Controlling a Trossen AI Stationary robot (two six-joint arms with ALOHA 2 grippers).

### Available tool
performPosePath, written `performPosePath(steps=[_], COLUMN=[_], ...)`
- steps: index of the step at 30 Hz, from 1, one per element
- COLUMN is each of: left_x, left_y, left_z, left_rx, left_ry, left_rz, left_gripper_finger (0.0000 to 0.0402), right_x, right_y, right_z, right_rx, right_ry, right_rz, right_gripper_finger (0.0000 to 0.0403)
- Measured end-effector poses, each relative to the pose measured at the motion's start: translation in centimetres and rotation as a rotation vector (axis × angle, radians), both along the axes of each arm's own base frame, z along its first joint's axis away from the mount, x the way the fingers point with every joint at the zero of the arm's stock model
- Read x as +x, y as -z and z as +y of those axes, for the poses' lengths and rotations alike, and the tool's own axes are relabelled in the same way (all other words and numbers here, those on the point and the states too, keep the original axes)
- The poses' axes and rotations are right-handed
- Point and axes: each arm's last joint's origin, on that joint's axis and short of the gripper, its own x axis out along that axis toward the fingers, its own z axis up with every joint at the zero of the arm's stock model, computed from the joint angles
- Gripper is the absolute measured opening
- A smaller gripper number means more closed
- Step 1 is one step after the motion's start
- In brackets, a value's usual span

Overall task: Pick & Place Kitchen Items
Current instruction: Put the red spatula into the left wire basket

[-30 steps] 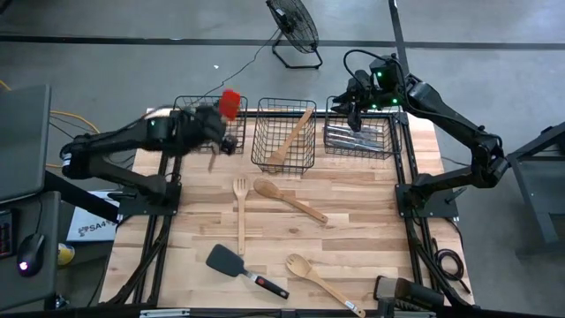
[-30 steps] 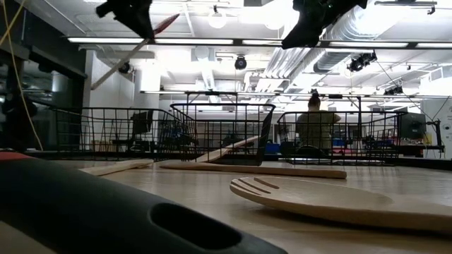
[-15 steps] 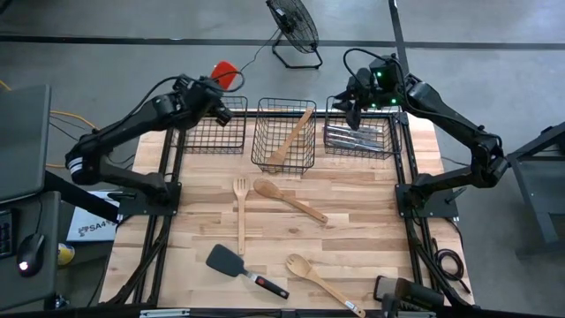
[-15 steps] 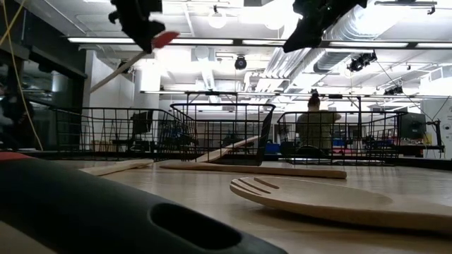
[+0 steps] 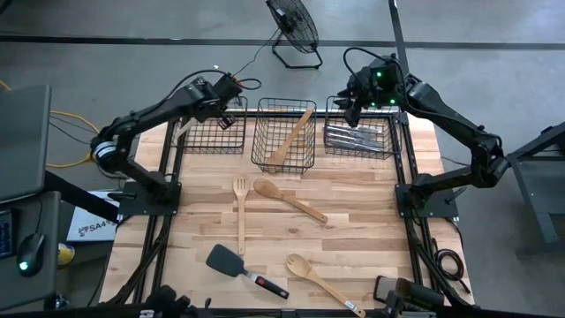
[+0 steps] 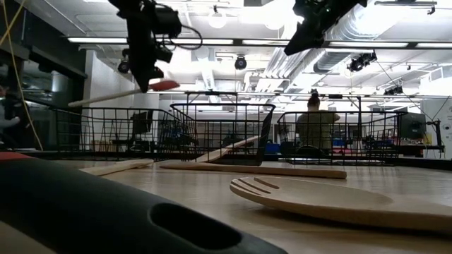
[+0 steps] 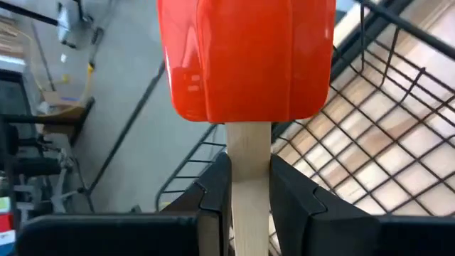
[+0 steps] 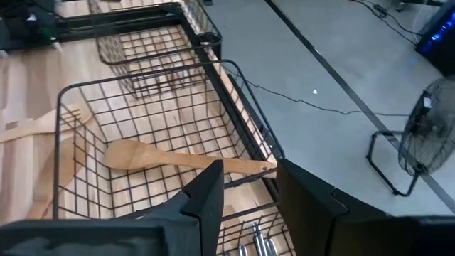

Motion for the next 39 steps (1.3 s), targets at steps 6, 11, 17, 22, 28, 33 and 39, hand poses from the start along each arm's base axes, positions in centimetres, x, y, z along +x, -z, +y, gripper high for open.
performPosePath(steps=[6,11,17,22,28,33,39], left_x=[-0.4,-1.2,-1.6,-1.7,-1.6,-1.1,-0.9], left_y=[1.4,2.4,3.1,3.2,3.9,4.9,5.8], left_z=[1.8,3.0,3.9,4.0,4.1,4.6,4.8], left_rx=[-0.082,-0.174,-0.267,-0.289,-0.324,-0.34,-0.372], left_ry=[-0.029,-0.048,0.02,0.064,0.059,0.049,0.024], left_rz=[0.001,-0.017,-0.019,-0.011,0.02,0.028,0.045], left_gripper_finger=[0.0064,0.0064,0.0064,0.0064,0.0064,0.0064,0.0064], right_x=[0.0,0.0,0.0,0.0,-0.1,-0.1,-0.1], right_y=[0.0,0.0,0.0,0.0,0.0,0.0,0.0], right_z=[-0.1,-0.1,-0.1,-0.1,-0.1,-0.1,-0.1], right_rx=[0.012,0.013,0.015,0.015,0.017,0.019,0.022], right_ry=[0.036,0.037,0.039,0.039,0.071,0.074,0.076], right_rz=[-0.004,-0.004,-0.006,-0.006,-0.004,-0.007,-0.008], right_gripper_finger=[0.0123,0.0123,0.0123,0.0123,0.0123,0.0123,0.0123])
